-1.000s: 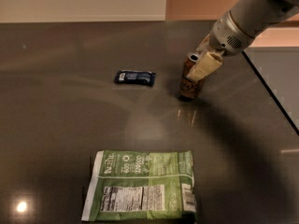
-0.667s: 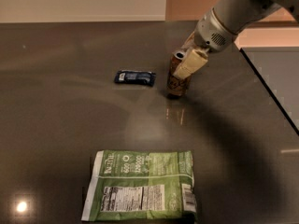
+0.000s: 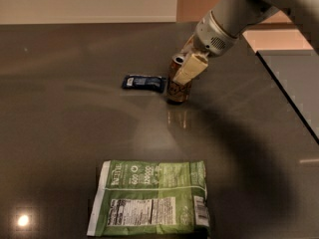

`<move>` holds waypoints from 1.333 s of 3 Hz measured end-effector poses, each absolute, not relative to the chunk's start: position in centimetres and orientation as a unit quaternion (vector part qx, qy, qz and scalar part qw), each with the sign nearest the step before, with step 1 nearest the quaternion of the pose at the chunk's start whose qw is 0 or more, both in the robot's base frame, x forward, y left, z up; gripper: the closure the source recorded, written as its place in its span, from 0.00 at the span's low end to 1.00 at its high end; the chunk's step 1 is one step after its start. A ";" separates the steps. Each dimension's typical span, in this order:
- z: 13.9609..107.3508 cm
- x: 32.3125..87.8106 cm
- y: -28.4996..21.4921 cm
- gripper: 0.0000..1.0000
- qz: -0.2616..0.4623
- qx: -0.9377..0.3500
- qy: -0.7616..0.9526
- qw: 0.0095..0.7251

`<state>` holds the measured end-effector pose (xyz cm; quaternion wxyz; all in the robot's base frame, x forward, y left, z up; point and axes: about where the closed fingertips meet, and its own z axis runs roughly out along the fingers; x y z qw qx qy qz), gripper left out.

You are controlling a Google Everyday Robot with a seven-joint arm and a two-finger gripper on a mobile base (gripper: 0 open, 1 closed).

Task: Move orange can near rxbar blueberry

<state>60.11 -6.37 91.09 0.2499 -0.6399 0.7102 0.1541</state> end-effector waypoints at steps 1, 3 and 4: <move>90.6 60.4 -5.4 0.82 0.153 -0.647 0.704 0.250; 89.7 60.9 -4.4 0.35 0.153 -0.660 0.694 0.243; 89.6 60.9 -4.2 0.12 0.154 -0.660 0.694 0.243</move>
Offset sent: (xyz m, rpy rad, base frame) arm 0.0085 0.0197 -0.0132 -0.0092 -0.0114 0.0470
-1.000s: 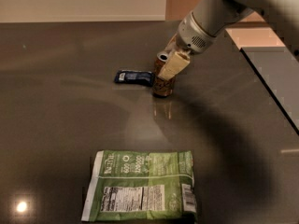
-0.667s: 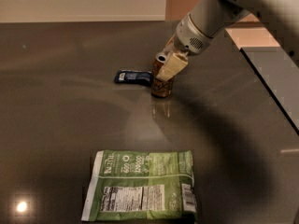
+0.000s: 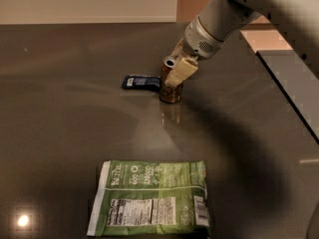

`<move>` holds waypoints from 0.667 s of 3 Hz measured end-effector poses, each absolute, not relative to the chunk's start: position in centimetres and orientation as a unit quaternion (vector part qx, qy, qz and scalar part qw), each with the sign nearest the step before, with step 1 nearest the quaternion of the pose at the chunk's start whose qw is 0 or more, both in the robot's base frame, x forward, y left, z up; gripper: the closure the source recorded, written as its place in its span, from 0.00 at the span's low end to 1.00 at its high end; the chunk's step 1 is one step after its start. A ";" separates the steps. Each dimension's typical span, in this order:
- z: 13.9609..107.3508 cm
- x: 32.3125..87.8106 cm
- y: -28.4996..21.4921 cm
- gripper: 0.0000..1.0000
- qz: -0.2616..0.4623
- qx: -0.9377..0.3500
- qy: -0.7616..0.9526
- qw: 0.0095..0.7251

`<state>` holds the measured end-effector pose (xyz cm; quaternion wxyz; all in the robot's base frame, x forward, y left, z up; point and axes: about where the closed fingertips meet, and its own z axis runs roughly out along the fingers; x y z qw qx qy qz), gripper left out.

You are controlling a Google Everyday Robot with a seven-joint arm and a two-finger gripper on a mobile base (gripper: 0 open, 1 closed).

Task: Move orange can near rxbar blueberry

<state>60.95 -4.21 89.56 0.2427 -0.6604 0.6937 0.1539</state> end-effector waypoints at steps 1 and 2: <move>89.4 61.0 -4.1 0.00 0.155 -0.661 0.693 0.242; 89.4 61.0 -4.1 0.00 0.155 -0.661 0.693 0.242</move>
Offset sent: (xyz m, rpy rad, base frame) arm 0.0001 0.0013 -0.0012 0.0001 0.0015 0.0020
